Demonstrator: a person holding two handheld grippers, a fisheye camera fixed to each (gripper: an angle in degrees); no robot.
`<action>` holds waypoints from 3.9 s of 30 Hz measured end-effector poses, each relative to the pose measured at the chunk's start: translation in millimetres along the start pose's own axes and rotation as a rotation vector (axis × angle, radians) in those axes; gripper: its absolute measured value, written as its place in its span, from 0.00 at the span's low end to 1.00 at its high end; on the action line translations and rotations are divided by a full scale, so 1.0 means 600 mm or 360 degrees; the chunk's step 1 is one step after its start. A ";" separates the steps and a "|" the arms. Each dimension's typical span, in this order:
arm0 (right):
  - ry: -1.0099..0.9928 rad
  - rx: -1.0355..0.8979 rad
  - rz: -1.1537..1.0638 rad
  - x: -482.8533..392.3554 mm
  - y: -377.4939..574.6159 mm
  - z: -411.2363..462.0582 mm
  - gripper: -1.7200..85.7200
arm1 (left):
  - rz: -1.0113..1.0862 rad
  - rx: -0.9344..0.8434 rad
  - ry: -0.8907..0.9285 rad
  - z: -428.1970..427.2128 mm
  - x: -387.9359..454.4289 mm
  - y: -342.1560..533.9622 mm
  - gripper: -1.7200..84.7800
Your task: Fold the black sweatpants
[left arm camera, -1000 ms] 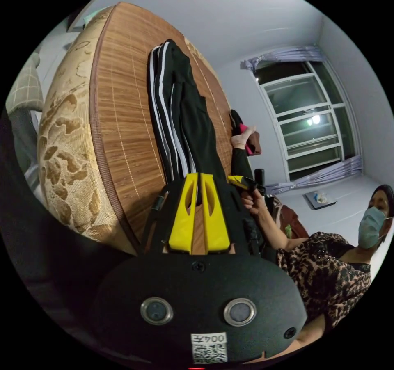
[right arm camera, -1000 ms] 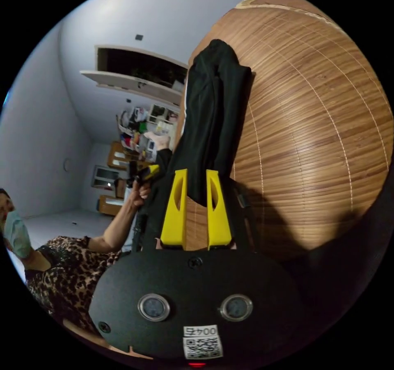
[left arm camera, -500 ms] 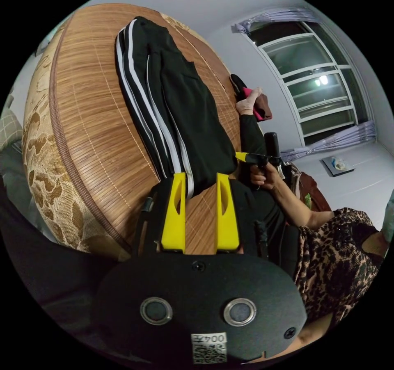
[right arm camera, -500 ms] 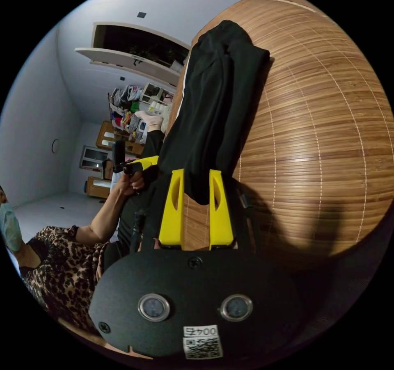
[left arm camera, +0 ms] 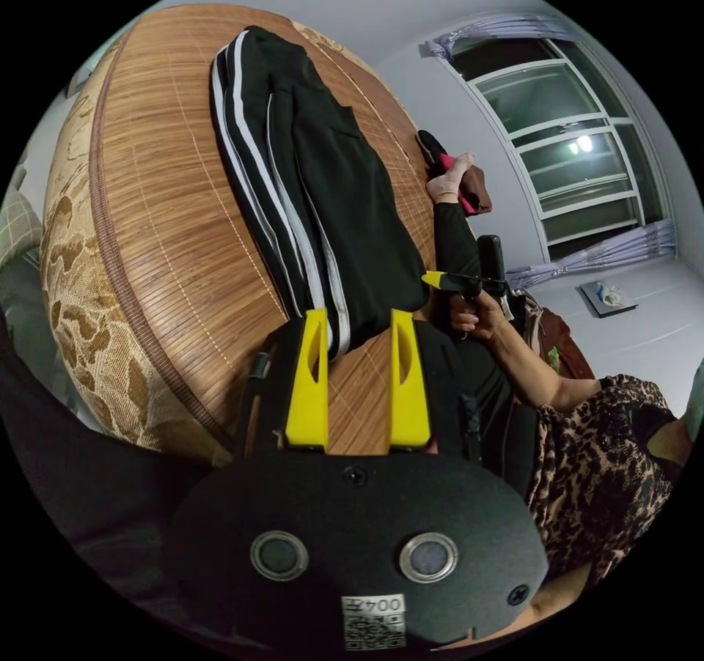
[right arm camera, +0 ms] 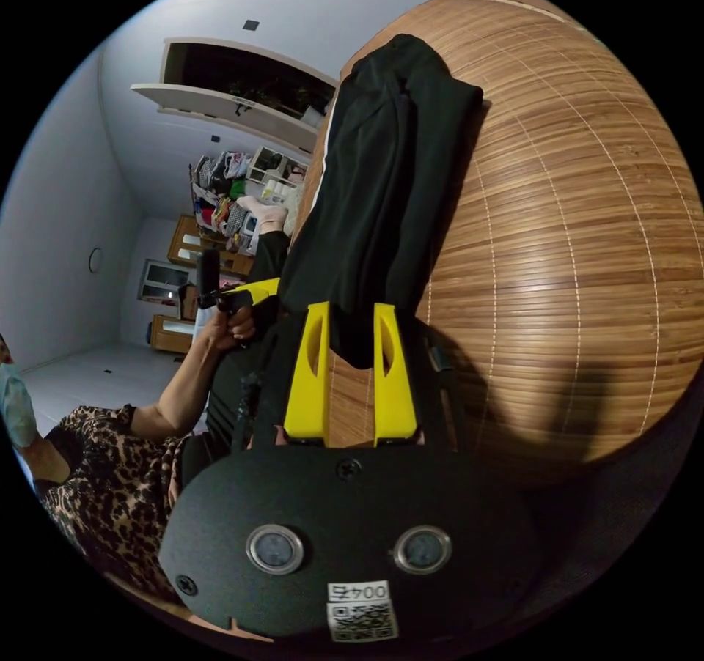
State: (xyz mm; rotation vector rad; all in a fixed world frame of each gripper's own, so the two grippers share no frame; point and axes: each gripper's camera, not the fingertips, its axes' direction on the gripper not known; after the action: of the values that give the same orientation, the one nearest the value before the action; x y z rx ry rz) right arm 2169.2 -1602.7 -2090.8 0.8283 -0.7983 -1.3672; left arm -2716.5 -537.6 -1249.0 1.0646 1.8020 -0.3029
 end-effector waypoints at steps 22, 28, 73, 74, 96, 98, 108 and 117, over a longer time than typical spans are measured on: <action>0.0435 -0.0309 -0.0173 -0.178 -0.022 -0.050 0.10 | -0.0013 -0.0301 -0.0179 0.017 0.116 0.005 0.05; 0.0487 0.0116 -0.0242 -0.184 -0.127 -0.107 0.10 | 0.0061 0.0149 -0.0086 -0.007 0.126 -0.020 0.09; 0.0907 0.0211 -0.0645 -0.325 -0.222 0.006 0.07 | -0.0020 0.0403 -0.0562 0.097 0.185 0.020 0.04; 0.0966 0.0228 -0.0697 -0.343 -0.215 0.004 0.07 | -0.0006 0.0420 -0.0590 0.093 0.192 0.023 0.04; 0.0754 0.0091 -0.0459 -0.240 -0.269 -0.051 0.13 | -0.0130 0.0515 -0.0248 -0.003 0.103 0.015 0.06; 0.0422 0.0039 -0.0313 -0.209 -0.239 -0.097 0.15 | -0.0152 0.0484 -0.0026 -0.039 0.075 0.024 0.08; 0.0060 0.0088 0.0075 -0.110 -0.037 -0.120 0.16 | -0.0094 0.0065 0.0131 0.013 0.080 0.056 0.15; 0.0098 0.0032 0.0100 -0.077 -0.001 -0.100 0.15 | 0.0030 -0.0054 -0.0155 0.049 0.127 0.058 0.17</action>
State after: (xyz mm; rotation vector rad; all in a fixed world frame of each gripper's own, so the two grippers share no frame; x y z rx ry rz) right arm 2218.7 -1554.3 -2121.1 0.8502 -0.7851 -1.2746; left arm -2681.4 -495.3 -1318.8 1.0253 1.7038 -0.3066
